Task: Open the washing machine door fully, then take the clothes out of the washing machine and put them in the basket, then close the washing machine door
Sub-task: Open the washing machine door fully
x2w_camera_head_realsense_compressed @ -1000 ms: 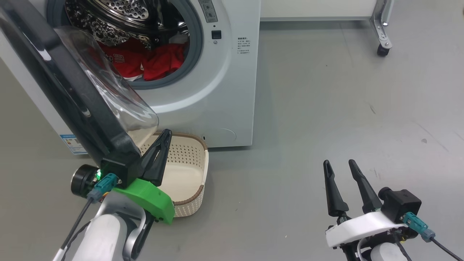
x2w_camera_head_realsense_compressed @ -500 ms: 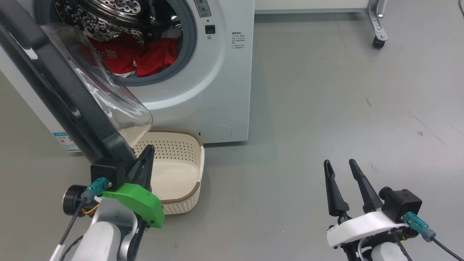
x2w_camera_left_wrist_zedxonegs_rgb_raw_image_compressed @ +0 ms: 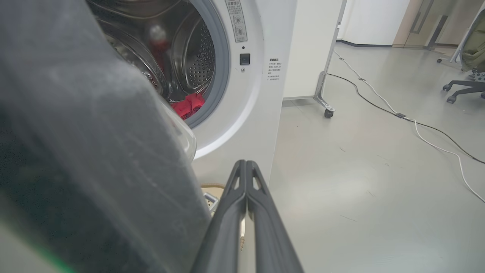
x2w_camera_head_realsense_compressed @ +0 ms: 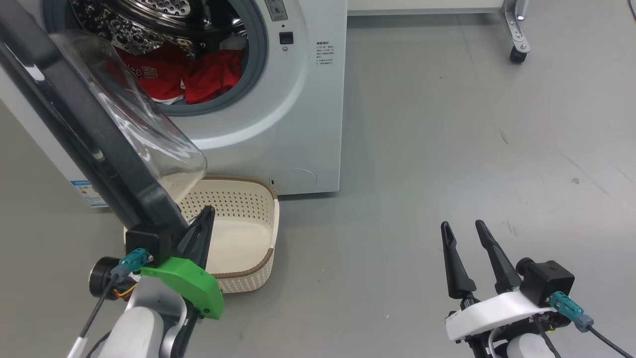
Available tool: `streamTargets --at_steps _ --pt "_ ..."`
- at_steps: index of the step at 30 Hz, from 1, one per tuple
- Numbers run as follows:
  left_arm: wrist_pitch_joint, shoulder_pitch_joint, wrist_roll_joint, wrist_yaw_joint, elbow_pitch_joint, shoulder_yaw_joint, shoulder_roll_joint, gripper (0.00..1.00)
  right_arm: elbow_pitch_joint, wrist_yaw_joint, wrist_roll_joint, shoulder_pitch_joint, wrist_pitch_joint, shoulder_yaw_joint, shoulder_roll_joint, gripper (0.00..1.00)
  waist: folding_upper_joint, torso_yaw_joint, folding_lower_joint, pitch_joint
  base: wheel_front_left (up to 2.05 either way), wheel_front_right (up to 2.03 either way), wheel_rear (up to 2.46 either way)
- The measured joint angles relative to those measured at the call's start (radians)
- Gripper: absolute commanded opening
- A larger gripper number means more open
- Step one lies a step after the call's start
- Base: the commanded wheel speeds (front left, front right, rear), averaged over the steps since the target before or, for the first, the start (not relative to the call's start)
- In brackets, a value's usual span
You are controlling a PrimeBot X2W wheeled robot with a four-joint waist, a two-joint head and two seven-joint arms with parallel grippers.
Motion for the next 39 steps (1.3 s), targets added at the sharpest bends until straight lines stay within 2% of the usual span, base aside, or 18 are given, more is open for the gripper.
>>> streamTargets --at_steps 16,39 --pt "-0.030 -0.015 0.000 -0.010 0.040 -0.024 -0.013 0.00 0.004 0.001 -0.008 0.001 0.000 -0.026 0.011 1.00 0.0000 0.048 0.0000 -0.007 0.00 0.00 0.00" --pt "-0.066 -0.026 -0.017 -0.017 0.087 -0.042 -0.019 0.00 0.026 0.018 -0.014 0.008 0.000 -0.042 0.018 1.00 0.0000 0.190 0.0000 -0.022 0.00 0.00 0.00"
